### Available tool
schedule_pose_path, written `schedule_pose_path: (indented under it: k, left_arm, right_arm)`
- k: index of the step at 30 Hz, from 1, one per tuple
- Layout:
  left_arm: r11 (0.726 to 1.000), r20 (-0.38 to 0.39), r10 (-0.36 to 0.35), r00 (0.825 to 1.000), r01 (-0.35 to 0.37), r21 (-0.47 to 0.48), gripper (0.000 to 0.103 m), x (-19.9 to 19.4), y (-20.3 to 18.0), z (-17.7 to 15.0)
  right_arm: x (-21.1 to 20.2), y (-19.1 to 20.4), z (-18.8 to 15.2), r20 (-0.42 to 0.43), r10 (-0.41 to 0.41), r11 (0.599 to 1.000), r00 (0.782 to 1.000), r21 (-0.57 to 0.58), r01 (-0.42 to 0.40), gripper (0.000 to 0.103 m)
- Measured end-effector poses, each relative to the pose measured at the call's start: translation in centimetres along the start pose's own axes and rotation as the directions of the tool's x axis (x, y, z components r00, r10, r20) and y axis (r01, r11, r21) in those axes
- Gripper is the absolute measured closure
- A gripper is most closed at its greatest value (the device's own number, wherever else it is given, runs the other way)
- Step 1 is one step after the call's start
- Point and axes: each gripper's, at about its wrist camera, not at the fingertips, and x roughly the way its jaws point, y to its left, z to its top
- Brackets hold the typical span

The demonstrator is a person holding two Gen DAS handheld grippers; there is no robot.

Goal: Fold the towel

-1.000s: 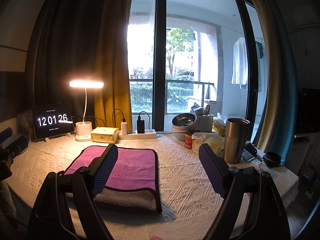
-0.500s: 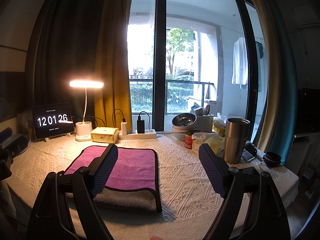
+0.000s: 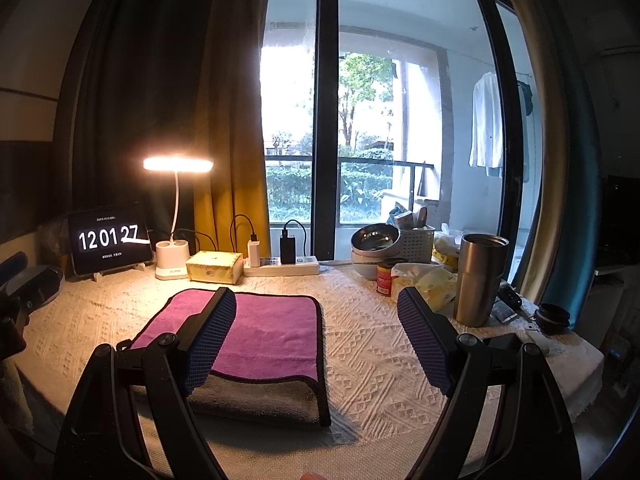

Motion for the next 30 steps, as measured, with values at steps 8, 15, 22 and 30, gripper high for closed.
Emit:
schedule_pose_path:
  k: [8,15,22,30]
  left_arm:
    - [1.000,-0.141,-0.014,0.990,0.016,0.010,0.000,3.1,0.4,-1.6]
    - [0.999,-0.322,-0.041,0.946,0.034,-0.026,0.001,7.3,1.3,-4.2]
    - [0.995,-0.449,-0.088,0.889,0.060,-0.078,0.001,10.7,1.8,-6.4]
    - [0.995,-0.516,-0.097,0.851,0.068,-0.075,0.017,12.2,1.7,-7.5]
  right_arm:
    - [1.7,0.0,-1.1,-0.050,0.034,0.999,0.998,-0.005,-0.034,0.018]
    - [5.6,-0.5,-3.0,-0.198,0.127,0.992,0.972,0.026,-0.124,0.018]
    - [9.9,-0.5,-4.9,-0.349,0.189,0.982,0.918,0.054,-0.181,0.026]
    - [12.9,-1.3,-7.0,-0.469,0.224,0.975,0.855,0.102,-0.200,0.034]
